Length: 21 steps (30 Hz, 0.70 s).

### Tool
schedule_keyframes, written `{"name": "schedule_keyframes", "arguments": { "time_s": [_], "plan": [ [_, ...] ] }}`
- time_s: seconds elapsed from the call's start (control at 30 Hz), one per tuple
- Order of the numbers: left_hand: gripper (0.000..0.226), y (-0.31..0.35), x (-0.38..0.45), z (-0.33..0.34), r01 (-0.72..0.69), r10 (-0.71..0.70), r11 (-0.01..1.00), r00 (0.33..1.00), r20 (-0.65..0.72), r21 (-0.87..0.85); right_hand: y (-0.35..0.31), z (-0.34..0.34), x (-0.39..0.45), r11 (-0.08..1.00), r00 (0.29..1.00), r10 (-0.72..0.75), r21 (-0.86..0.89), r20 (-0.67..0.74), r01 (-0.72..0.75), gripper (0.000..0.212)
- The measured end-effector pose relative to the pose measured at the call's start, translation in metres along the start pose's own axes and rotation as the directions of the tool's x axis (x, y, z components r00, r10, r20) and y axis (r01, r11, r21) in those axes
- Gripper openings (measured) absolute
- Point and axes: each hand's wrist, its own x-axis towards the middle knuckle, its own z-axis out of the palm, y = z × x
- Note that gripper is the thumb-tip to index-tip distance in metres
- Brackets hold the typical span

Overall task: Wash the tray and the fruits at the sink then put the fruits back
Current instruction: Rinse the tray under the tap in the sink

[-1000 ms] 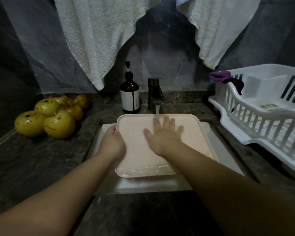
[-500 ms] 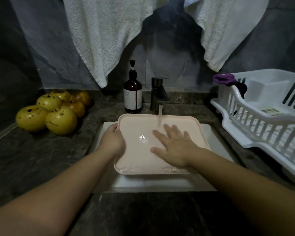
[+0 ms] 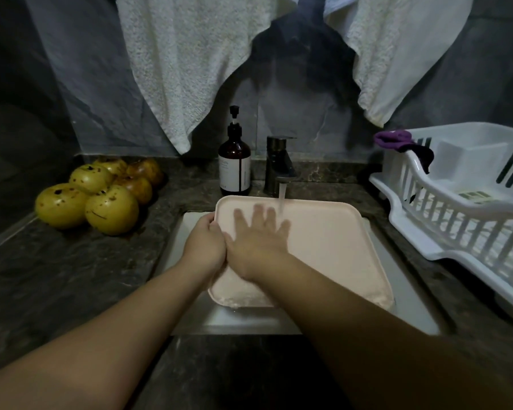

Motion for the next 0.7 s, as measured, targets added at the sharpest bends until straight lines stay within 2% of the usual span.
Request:
{"name": "schedule_keyframes", "arguments": {
  "time_s": [0.1, 0.2, 0.27, 0.33, 0.4, 0.5, 0.57, 0.63, 0.7],
  "plan": [
    [0.036, -0.001, 0.003, -0.006, 0.03, -0.03, 0.998, 1.0, 0.008, -0.064, 0.005, 0.0, -0.011, 0.982, 0.983, -0.181, -0.051, 0.031, 0.183, 0.068],
    [0.039, 0.001, 0.007, -0.01, 0.079, -0.08, 0.996, 0.997, -0.012, -0.037, 0.042, -0.011, -0.021, 0.914, 0.917, -0.395, -0.083, 0.045, 0.398, 0.07],
    [0.039, 0.0, 0.008, -0.011, 0.076, -0.076, 0.997, 0.997, -0.005, 0.004, 0.071, -0.018, -0.024, 0.9, 0.905, -0.422, -0.097, 0.06, 0.426, 0.071],
    [0.039, 0.0, 0.007, -0.01, 0.054, -0.054, 0.998, 0.998, -0.016, 0.016, 0.1, -0.021, -0.023, 0.946, 0.949, -0.313, -0.079, 0.03, 0.314, 0.071],
    [0.039, 0.0, 0.005, -0.009, 0.051, -0.051, 0.999, 0.998, -0.034, 0.012, 0.121, -0.021, -0.019, 0.992, 0.993, -0.12, -0.029, -0.014, 0.119, 0.07],
    [0.041, 0.003, 0.002, -0.006, 0.05, -0.049, 0.998, 0.998, -0.044, 0.025, 0.118, -0.016, -0.008, 0.993, 0.994, 0.102, 0.067, -0.045, -0.099, 0.067],
    [0.042, 0.003, 0.0, -0.003, 0.033, -0.031, 0.998, 0.999, -0.034, 0.061, 0.094, -0.009, -0.001, 0.971, 0.974, 0.216, 0.12, -0.06, -0.208, 0.074],
    [0.041, 0.004, -0.004, -0.002, 0.009, -0.007, 0.995, 1.0, -0.022, 0.101, 0.057, -0.002, 0.005, 0.961, 0.97, 0.238, 0.16, -0.058, -0.226, 0.08],
    [0.038, 0.005, -0.006, -0.002, -0.022, 0.021, 0.996, 1.0, 0.011, 0.087, 0.017, 0.003, 0.008, 0.976, 0.988, 0.147, 0.166, -0.038, -0.139, 0.076]
  ]
}}
